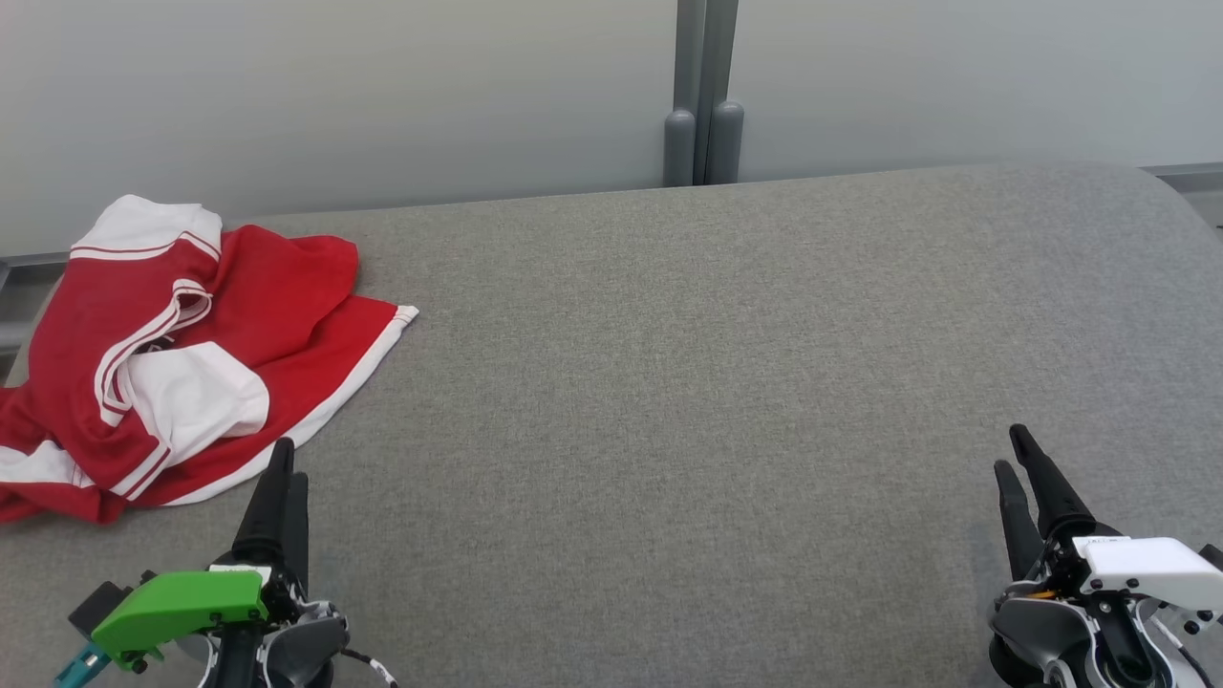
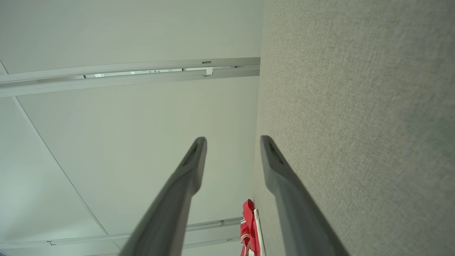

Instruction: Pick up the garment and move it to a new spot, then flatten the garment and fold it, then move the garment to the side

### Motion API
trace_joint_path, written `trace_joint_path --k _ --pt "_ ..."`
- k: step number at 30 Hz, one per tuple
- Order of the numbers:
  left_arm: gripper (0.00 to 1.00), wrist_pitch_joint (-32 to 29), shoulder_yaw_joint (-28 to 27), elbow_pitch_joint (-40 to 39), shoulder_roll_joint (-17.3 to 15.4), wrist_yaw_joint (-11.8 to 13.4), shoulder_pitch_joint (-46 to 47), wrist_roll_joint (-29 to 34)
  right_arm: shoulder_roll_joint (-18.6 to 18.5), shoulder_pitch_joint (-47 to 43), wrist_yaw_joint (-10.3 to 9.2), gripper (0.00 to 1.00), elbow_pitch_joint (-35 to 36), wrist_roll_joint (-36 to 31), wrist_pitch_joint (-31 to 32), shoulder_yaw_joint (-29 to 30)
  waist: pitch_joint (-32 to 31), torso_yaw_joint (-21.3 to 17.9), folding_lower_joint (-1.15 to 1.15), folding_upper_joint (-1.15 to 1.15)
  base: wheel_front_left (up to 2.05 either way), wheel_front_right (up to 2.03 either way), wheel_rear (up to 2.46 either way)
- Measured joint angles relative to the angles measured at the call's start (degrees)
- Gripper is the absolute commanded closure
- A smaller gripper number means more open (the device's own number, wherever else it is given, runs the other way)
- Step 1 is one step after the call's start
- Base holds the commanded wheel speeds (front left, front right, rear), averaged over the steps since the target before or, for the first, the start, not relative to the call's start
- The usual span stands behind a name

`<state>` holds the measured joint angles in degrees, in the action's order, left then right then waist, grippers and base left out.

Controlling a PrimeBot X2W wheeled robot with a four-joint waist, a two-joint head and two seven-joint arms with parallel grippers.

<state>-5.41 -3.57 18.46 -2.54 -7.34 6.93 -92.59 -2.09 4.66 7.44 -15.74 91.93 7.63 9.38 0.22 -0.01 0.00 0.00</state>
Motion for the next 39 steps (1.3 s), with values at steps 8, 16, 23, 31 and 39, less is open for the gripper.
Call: trace_joint_path --k 8,16,23,31,39 --pt "0.00 1.3 1.3 -0.9 0.1 0.0 -0.8 0.0 0.0 -0.9 0.01 0.00 0.9 -1.7 -2.0 -1.0 0.0 0.0 0.00 0.00 0.00 0.00 0.00" --pt "0.00 3.5 3.3 -1.7 -0.4 0.0 -1.3 3.1 -0.1 -1.9 0.00 0.00 2.6 -8.6 -4.3 -1.9 0.0 0.0 0.00 0.00 0.00 0.00 0.00" --pt "0.00 5.5 4.6 -1.8 -1.8 0.1 -1.5 8.5 -0.3 -2.0 0.01 0.00 5.4 -20.3 -6.1 -2.4 0.0 0.1 0.00 0.00 0.00 0.00 0.00" --pt "0.00 7.5 5.2 -2.4 -2.3 0.3 -1.5 20.0 -1.2 -2.3 0.01 0.00 8.1 -34.4 -8.3 -4.6 0.0 0.3 0.00 0.00 0.00 0.00 0.00" --pt "0.00 9.0 5.3 -3.8 -2.7 0.3 -1.5 32.4 -2.7 -3.0 0.01 0.00 9.5 -43.7 -9.9 -6.5 0.1 0.5 0.00 0.00 0.00 0.00 0.00"
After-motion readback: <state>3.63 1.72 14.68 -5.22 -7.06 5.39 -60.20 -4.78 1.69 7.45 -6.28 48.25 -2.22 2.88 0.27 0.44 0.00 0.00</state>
